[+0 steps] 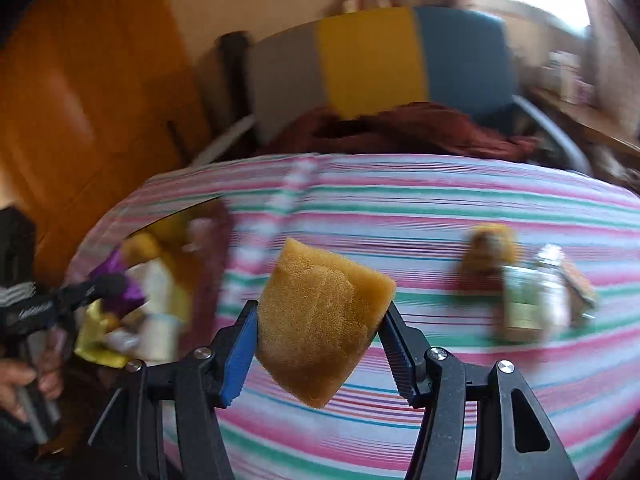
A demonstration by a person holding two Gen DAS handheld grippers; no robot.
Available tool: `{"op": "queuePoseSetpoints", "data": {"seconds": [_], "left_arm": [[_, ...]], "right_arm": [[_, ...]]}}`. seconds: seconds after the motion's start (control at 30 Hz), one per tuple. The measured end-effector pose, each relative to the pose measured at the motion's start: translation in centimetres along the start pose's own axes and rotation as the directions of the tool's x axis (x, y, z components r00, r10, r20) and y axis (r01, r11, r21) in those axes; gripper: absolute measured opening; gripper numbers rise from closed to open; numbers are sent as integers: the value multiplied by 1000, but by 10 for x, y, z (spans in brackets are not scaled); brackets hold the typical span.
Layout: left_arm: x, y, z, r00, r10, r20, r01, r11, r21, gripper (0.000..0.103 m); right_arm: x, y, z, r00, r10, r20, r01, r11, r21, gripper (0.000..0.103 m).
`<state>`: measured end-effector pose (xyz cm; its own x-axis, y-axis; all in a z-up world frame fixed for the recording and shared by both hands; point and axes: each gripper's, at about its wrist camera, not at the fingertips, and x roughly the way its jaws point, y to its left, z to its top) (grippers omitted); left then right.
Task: Organize objects
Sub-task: 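Carry the purple packet and yellow sponge over the gold tray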
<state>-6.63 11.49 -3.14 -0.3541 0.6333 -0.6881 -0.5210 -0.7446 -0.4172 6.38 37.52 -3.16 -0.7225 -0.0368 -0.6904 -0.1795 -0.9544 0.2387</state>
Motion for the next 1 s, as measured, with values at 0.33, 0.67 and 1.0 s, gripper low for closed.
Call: {"op": "queuePoseSetpoints", "data": {"seconds": [0.33, 0.67, 1.0], "left_arm": [[4, 33, 40, 1000, 0, 27, 2, 997, -82, 43], [29, 43, 69, 999, -35, 14, 37, 986, -162, 57], [-11, 68, 40, 994, 80, 75, -66, 983, -172, 57]], "right_arm": [[46, 115, -12, 982, 145, -123, -167, 965, -200, 60], [71, 152, -23, 952, 225, -205, -271, 933, -235, 60], [85, 168, -37, 926, 280, -255, -339, 913, -228, 70]]}}
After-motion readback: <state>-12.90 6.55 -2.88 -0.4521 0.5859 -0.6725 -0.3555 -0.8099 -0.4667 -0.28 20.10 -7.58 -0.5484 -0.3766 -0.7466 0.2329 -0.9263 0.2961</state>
